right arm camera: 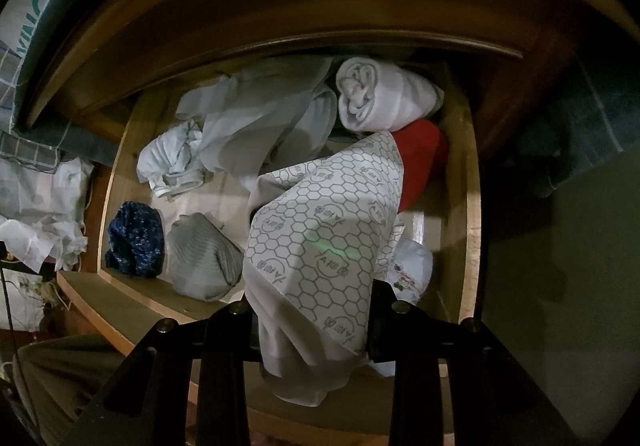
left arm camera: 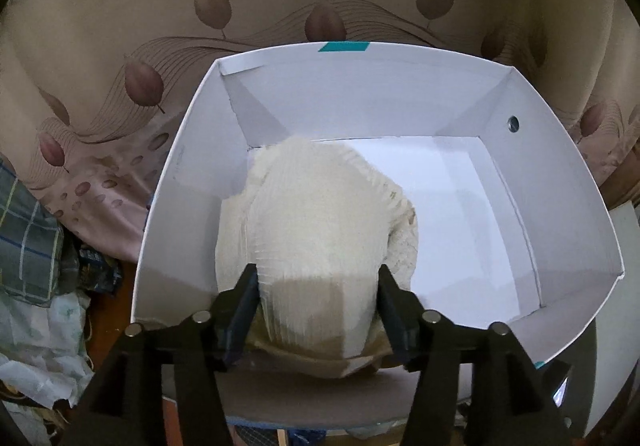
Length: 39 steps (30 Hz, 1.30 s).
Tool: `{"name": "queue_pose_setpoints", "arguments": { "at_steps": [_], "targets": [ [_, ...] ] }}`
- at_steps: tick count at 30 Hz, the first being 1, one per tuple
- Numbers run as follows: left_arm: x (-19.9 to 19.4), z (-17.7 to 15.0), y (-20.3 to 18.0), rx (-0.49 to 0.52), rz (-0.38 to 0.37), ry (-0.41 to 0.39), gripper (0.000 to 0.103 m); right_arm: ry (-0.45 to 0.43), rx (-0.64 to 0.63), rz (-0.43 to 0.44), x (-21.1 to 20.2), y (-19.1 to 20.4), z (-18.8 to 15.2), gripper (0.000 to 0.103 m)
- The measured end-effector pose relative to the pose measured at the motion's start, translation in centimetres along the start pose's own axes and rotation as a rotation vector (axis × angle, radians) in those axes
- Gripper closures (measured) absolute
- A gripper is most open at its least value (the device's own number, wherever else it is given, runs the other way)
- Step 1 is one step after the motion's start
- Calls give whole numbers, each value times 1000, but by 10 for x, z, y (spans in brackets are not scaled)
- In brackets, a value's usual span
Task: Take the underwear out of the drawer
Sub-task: 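Carry the white underwear into the white shoe box with the left tool and release while right holds, then move the empty left tool back over the drawer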
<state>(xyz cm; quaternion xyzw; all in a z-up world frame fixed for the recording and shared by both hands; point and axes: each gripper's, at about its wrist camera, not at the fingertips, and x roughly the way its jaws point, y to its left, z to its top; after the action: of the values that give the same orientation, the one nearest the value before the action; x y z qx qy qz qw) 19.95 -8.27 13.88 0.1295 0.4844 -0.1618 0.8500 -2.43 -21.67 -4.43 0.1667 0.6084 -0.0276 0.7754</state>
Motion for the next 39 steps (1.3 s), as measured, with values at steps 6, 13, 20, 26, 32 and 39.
{"name": "queue_pose_setpoints", "arguments": {
  "at_steps": [6, 13, 20, 26, 32, 39],
  "targets": [
    [-26, 5, 0, 15, 39, -102, 43, -4, -29, 7, 3, 7, -1, 73],
    [-67, -17, 16, -17, 19, -163, 42, -8, -14, 11, 3, 5, -1, 73],
    [-87, -68, 32, -42, 35, -186, 42, -15, -16, 9, 2, 6, -1, 73],
    [-94, -111, 52, -95, 36, -226, 42, -23, -6, 28, 3, 5, -1, 73],
    [-76, -150, 58, -160, 61, -236, 41, -41, 0, 8, 0, 3, 1, 73],
    [-14, -190, 41, -142, 88, -143, 41, -39, -23, -35, 3, 10, 1, 73]
  ]
}}
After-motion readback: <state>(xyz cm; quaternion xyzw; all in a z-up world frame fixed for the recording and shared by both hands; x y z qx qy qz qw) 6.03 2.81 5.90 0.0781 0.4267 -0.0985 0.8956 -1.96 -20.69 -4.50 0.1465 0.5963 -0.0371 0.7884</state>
